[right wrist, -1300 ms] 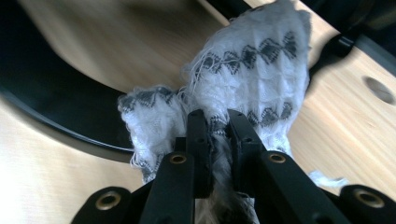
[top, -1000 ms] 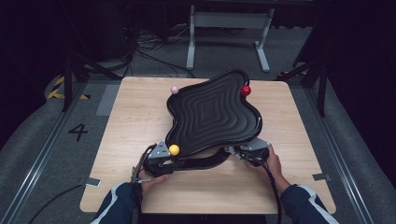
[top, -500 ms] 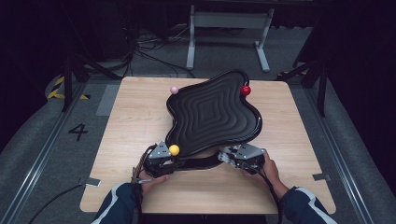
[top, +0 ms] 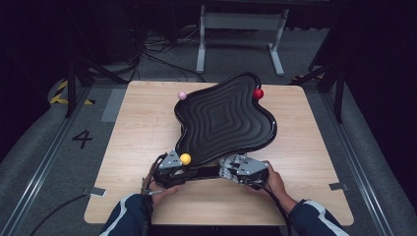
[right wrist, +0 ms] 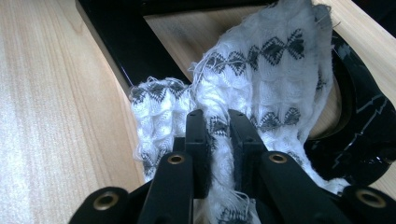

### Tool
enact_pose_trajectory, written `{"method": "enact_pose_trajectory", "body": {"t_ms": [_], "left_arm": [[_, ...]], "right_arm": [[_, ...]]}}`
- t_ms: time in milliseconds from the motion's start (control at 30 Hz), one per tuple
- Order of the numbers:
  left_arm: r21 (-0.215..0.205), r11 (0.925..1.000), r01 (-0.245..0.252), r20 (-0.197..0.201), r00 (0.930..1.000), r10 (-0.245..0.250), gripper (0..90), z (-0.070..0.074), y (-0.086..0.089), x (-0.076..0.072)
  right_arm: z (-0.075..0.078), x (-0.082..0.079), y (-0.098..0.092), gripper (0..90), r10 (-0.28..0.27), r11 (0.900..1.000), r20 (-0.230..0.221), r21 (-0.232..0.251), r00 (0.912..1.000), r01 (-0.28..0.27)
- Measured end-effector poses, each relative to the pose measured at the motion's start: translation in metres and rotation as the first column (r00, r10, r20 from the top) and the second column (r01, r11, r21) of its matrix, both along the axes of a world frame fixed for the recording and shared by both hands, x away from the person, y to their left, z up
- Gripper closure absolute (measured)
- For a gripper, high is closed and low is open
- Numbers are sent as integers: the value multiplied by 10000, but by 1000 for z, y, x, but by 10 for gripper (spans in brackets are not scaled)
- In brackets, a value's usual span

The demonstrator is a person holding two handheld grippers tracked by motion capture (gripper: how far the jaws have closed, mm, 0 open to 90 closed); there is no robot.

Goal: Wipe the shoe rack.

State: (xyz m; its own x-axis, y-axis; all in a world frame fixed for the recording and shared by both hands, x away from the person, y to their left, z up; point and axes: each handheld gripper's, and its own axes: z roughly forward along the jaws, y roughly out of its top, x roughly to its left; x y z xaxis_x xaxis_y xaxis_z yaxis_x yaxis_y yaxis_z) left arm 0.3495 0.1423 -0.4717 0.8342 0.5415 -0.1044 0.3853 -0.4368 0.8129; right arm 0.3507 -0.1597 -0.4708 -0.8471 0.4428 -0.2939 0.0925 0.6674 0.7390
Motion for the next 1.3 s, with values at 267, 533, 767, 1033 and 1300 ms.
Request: {"method": "enact_pose_trajectory", "body": {"t_ms": [267, 533, 767, 1033, 1300], "left_arm": [[-25, 10000, 21, -66, 10000, -21, 725, -1, -3, -1], [-73, 9999, 132, -86, 9999, -132, 725, -1, -6, -1], [18, 9999, 141, -120, 9998, -141, 726, -1, -7, -2], [-16, 9999, 161, -113, 9998, -161, 727, -2, -10, -4], [-57, 9989, 455, -27, 9990, -455, 729, -3, -20, -9]], "right_arm": [[-1, 18, -20, 806, -834, 9965, 78, 34, 9965, 834], [0, 34, -30, 808, -1677, 9858, 365, 85, 9852, 1675], [0, 33, -30, 807, -1727, 9849, 261, 186, 9846, 1723], [-1, 20, -15, 808, -1102, 9939, 125, 61, 9938, 1101], [-1, 8, 6, 807, -396, 9992, 178, -16, 9991, 396]]}}
